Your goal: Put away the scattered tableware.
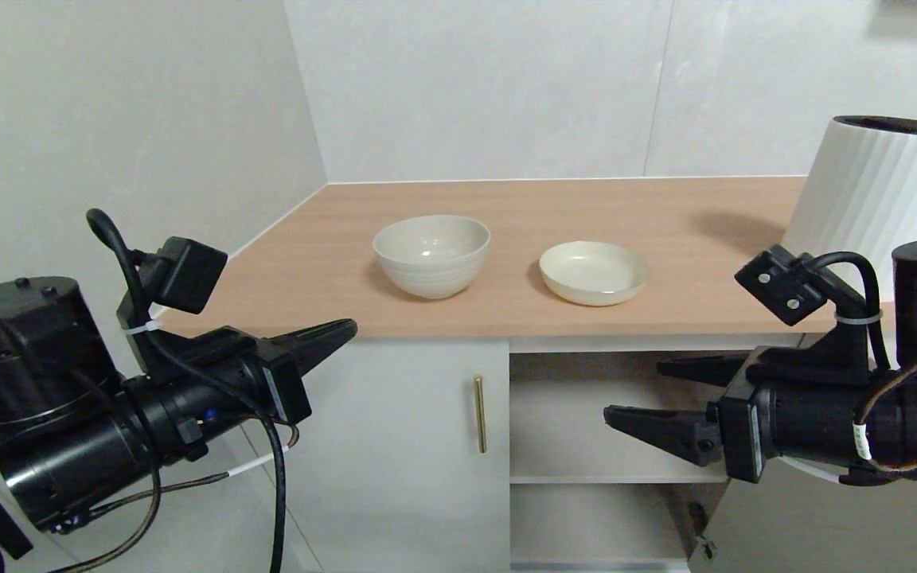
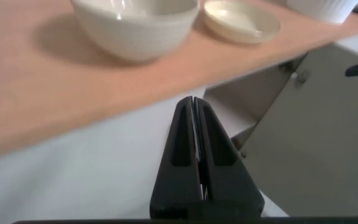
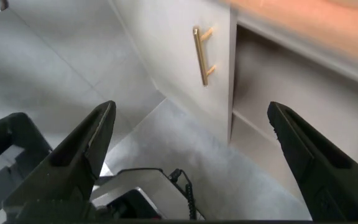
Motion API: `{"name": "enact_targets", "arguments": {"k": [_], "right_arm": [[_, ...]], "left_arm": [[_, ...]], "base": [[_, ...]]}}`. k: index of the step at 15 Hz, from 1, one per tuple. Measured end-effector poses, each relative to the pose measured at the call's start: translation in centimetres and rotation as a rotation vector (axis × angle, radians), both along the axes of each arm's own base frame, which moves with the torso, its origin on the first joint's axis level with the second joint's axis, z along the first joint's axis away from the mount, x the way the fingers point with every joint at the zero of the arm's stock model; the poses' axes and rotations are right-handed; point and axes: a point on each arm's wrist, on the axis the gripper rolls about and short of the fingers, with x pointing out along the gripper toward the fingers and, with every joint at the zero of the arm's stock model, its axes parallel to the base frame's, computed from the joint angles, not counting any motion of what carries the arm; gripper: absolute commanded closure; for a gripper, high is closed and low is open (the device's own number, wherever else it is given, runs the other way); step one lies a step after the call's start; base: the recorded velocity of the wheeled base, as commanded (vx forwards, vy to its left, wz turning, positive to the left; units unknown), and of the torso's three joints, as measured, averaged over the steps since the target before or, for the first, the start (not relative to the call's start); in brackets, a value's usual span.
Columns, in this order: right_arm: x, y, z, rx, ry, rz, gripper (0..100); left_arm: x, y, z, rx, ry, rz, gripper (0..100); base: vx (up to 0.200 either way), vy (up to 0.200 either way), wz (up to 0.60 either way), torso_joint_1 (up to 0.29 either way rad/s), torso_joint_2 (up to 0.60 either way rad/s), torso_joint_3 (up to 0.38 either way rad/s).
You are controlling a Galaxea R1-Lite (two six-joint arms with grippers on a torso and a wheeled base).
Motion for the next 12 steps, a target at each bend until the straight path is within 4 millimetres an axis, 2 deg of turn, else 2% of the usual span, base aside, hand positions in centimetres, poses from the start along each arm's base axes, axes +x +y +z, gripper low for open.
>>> {"name": "enact_targets", "arguments": {"k": [5, 7, 9, 12], "right_arm": [[0.2, 0.0, 0.2, 0.009, -0.024, -0.027, 0], [0.3, 0.0, 0.3, 0.014, -0.034, -0.035, 0], [1.5, 0.0, 1.2, 0.078, -0.135, -0.089, 0], [3.9, -0.6, 1.9, 0.079, -0.165, -0.199, 0]], "left_arm": [[0.1, 0.0, 0.0, 0.000, 0.001, 0.000, 100], [0.1, 0.0, 0.0, -0.001, 0.000, 0.000, 100], [0.3, -0.1, 0.4, -0.004, -0.005, 0.002, 100], [0.9, -0.3, 1.5, -0.001, -0.004, 0.041, 100]], "base": [[0.000, 0.000, 0.00, 0.173, -0.48, -0.311], [0.000, 0.000, 0.00, 0.100, -0.25, -0.163], [0.000, 0.000, 0.00, 0.034, -0.08, -0.046], [0.000, 0.000, 0.00, 0.000, 0.00, 0.000]]}}
